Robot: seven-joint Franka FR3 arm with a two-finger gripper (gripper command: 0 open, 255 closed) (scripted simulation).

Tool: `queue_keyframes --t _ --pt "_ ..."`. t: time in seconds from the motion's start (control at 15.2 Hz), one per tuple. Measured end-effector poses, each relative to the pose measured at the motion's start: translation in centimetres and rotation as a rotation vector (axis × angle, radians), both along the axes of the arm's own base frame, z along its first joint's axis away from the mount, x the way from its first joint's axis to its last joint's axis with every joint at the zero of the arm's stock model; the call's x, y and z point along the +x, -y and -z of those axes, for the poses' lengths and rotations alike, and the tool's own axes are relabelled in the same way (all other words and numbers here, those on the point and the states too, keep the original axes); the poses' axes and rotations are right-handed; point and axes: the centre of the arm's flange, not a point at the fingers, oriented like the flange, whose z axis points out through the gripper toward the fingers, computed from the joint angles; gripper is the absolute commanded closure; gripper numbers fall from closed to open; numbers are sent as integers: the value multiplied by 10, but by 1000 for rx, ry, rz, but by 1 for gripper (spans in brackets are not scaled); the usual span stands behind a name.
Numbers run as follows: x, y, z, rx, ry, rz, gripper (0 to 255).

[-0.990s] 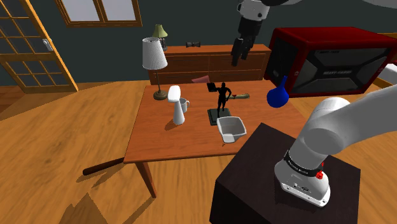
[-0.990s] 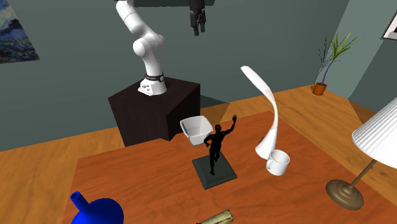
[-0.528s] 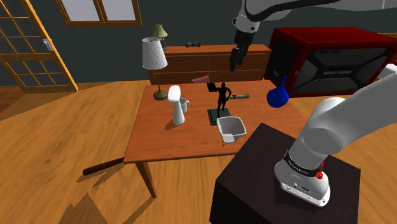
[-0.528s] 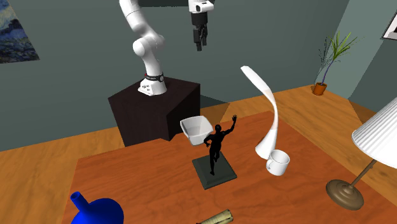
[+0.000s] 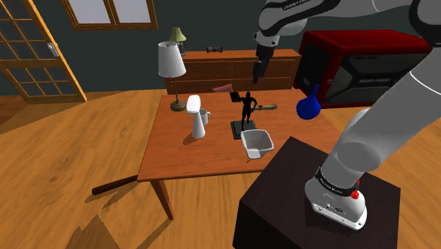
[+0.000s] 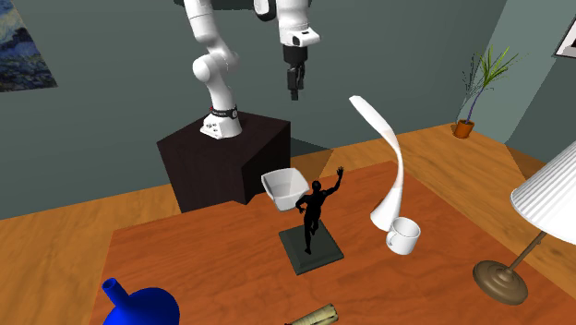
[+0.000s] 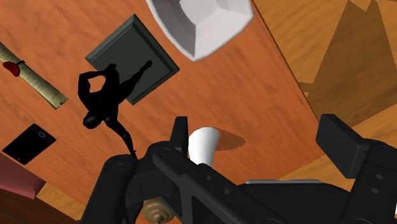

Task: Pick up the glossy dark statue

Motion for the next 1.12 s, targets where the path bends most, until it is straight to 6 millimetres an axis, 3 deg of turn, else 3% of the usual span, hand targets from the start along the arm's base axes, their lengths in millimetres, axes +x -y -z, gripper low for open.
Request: queue_keyframes --t 0.53,1.12 --pt "60 68 66 14 -28 -71 0" --pt "131 130 146 31 -60 -152 0"
